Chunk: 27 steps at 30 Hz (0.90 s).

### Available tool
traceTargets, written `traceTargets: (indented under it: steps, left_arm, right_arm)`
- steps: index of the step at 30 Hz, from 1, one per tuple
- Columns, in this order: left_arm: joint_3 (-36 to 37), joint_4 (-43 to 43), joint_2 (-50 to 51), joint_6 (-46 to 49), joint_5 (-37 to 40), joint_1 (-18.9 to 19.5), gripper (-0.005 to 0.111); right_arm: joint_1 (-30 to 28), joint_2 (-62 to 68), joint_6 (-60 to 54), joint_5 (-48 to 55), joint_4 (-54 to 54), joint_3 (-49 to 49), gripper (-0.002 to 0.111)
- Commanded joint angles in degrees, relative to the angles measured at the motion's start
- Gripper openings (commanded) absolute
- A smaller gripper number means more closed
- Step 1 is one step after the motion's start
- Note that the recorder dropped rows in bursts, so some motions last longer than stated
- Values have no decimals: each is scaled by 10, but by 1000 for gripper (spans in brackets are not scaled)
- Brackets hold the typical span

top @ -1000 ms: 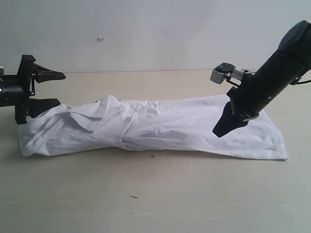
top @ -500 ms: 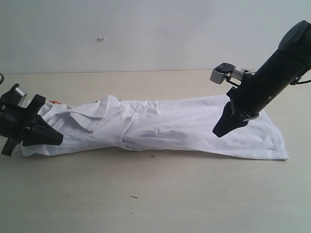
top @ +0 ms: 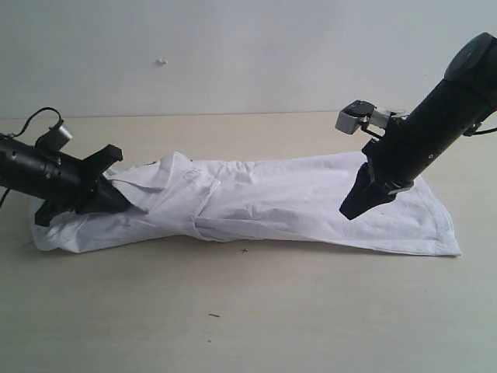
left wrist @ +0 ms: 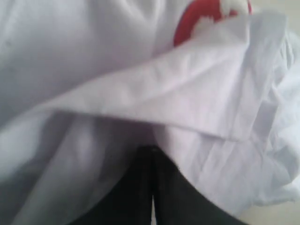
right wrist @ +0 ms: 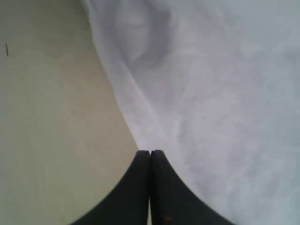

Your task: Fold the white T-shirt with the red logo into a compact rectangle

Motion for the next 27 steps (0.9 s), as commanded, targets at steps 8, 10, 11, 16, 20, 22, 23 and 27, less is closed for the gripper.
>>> traceTargets:
  steps: [8, 10, 11, 16, 20, 22, 23, 27]
  left_arm:
    - [-5, -323, -2, 196, -16, -3, 0]
    - [-10, -323, -2, 196, -60, -3, 0]
    - [-10, -323, -2, 193, -80, -3, 0]
    - [-10, -323, -4, 206, -114, 20, 0]
    - [-10, -321, -25, 258, -77, 73, 15]
    - [-12, -272, -37, 260, -29, 104, 33]
    - [-15, -234, -42, 257, -10, 120, 46]
    - [-26, -63, -43, 177, 9, 165, 97]
  right_arm:
    - [0, -2, -4, -2, 7, -3, 0]
    - [0, -2, -4, 2, 7, -3, 0]
    - [0, -2, -4, 3, 7, -3, 0]
    - [0, -2, -4, 6, 7, -3, 0]
    - [0, -2, -4, 6, 5, -3, 0]
    - [0, -2, -4, 6, 5, -3, 0]
    - [0, -2, -4, 6, 5, -3, 0]
    - [0, -2, -4, 9, 5, -3, 0]
